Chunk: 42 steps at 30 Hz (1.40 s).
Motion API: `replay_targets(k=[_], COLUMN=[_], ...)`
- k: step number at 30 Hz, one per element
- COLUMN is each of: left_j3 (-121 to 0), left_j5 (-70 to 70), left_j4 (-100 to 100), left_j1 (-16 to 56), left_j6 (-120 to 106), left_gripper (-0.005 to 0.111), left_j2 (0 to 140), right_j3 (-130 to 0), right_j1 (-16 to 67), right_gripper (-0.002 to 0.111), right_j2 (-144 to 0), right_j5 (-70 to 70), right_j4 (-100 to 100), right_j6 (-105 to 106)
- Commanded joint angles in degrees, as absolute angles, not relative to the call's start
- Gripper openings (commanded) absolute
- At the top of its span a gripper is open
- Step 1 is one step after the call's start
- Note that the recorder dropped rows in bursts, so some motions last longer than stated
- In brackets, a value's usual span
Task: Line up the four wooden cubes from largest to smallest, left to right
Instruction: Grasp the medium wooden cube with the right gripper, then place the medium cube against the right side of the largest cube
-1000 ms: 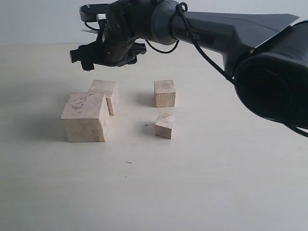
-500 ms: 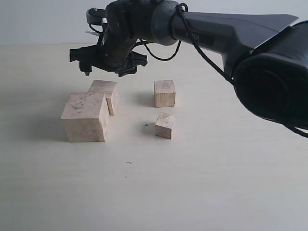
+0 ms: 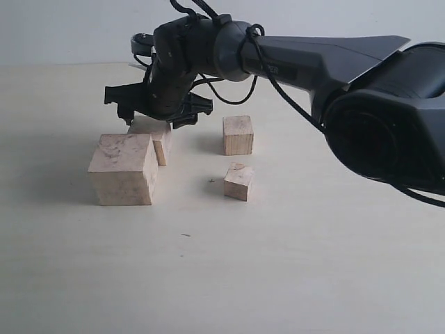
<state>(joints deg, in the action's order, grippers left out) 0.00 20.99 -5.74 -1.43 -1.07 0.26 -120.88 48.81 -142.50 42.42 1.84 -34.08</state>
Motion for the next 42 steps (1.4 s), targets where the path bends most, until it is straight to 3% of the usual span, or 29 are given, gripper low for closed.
replay_targets(k=[1,10,24,30,37,42], left_j3=[0.0,0.0,0.0,0.0,0.0,0.0], left_j5=[20.34,20.34,20.34,20.34,20.34,20.34], left_j4=[-5.71,-5.71,-5.71,-5.71,-5.71,-5.71], left_j1=[-1.03,-1.03,-1.03,-1.03,-1.03,-1.03], left_j6=[-0.62,-0.62,-0.62,-0.62,-0.62,-0.62], left_gripper=[0.0,0.0,0.0,0.0,0.0,0.0], left_j2=[0.0,0.0,0.0,0.0,0.0,0.0], right_j3=[-121.03,-121.03,-121.03,-121.03,-120.22,-119.69], right_j1=[48.53,47.69,47.23,47.23,44.86,42.85], right_gripper=[0.075,0.074,0.0,0.0,0.0,0.0], right_j2=[-142.81,-142.5,-138.0,-134.41,-131.25,-130.6], right_j5=[47.77,56.69,58.66,69.5,69.96,69.96], right_j4=[0.87,-3.58,-6.47,-6.47,6.96,14.61], right_j6=[-33.97,-33.42,-21.94,-1.34,21.33,26.18])
